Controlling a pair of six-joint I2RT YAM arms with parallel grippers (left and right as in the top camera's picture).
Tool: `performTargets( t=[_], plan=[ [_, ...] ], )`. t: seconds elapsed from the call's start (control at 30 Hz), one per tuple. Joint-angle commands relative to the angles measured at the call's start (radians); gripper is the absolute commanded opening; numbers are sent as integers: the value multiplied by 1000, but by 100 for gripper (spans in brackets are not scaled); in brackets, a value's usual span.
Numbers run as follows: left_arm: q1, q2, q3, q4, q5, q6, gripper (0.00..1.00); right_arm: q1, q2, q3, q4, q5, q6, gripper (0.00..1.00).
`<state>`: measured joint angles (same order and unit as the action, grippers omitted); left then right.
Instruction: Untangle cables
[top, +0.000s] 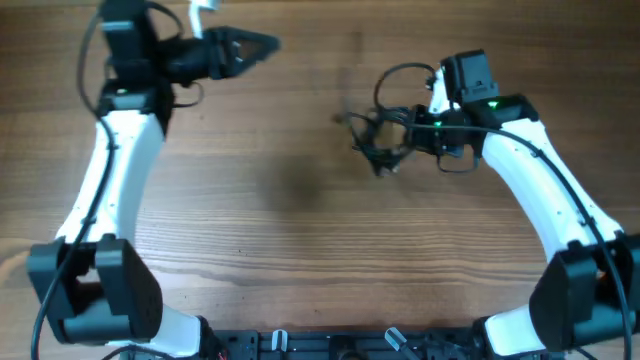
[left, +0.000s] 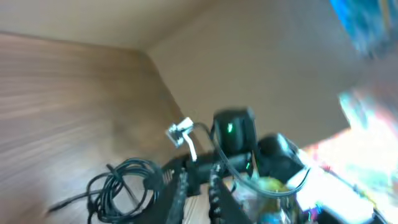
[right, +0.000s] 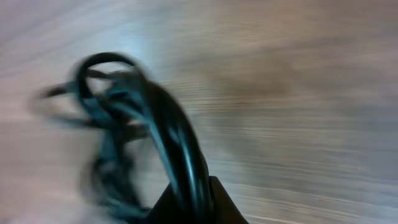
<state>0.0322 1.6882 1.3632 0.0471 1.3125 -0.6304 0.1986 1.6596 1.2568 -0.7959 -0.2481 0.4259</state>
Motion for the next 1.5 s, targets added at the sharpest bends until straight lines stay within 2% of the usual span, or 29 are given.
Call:
performTargets(
  t=[0.0, 0.23, 0.33, 0.47, 0.53, 0.67, 0.73, 0.87, 0.97, 1.1, 1.23, 1.27, 1.3, 1.33, 1.37, 1.47],
  plan=[
    [9, -37, 26, -107, -106, -40, 25, 4, 7, -2, -2, 68, -6, 5],
    [9, -37, 26, -458, -232, 182, 30, 4, 7, -2, -2, 68, -9, 5],
    [-5, -37, 26, -619, -312, 293, 30, 4, 6, -2, 5, 5, -112, 4],
    [-42, -37, 26, -734, -453, 366, 30, 7, -2, 9, -29, 8, -176, 4],
    [-48, -37, 26, -756, -517, 365, 31, 9, -18, 38, -76, 60, -190, 5],
    [-45, -37, 26, -762, -556, 365, 31, 43, -72, 121, -200, 425, -89, 5],
    [-45, -37, 26, -763, -556, 365, 32, 72, -93, 131, -214, 535, -76, 5],
    [-45, -37, 26, -764, -562, 365, 35, 202, -92, 137, -270, 794, 7, 4],
    [-45, -37, 26, -772, -578, 365, 38, 293, -51, 136, -274, 821, 14, 5],
    [-45, -37, 26, -776, -578, 365, 46, 338, 88, 130, -276, 816, 53, 5],
    [-27, -37, 26, -770, -578, 364, 50, 364, 189, 130, -236, 665, -11, 5],
    [-21, -37, 26, -770, -578, 362, 50, 367, 194, 130, -224, 613, -50, 10],
    [-17, -37, 26, -770, -578, 361, 50, 369, 194, 130, -212, 571, -79, 24],
    [-13, -37, 26, -770, -578, 361, 50, 371, 186, 131, -181, 449, -160, 49],
    [-13, -37, 26, -770, -578, 360, 50, 370, 179, 131, -165, 373, -211, 59],
    [-16, -37, 26, -774, -578, 361, 50, 364, 153, 133, -137, 232, -245, 79]
  ],
)
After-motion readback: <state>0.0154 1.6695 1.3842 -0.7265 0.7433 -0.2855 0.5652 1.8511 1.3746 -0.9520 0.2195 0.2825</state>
